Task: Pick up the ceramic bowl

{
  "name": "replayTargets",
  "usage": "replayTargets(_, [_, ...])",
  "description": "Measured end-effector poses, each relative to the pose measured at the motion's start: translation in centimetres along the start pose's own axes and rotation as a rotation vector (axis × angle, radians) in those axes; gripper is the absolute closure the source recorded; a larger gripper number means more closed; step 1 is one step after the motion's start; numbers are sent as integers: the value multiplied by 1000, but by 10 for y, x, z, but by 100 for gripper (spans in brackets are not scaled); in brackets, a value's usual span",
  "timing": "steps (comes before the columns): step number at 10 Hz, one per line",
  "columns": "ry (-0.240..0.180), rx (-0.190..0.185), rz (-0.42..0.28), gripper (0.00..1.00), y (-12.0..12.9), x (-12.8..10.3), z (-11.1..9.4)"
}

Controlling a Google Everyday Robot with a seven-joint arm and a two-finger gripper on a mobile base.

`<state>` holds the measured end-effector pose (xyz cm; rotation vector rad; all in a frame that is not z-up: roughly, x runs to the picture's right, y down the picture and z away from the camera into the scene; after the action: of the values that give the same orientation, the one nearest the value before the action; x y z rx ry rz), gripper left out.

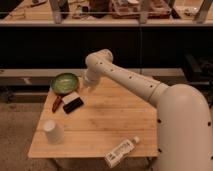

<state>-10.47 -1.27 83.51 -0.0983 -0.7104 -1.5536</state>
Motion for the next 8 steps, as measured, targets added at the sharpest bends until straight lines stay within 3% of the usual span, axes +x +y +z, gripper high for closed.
replayTargets(3, [1, 23, 8, 55, 0, -4, 9])
replayTargets(8, [13, 52, -1, 55, 3, 40, 22])
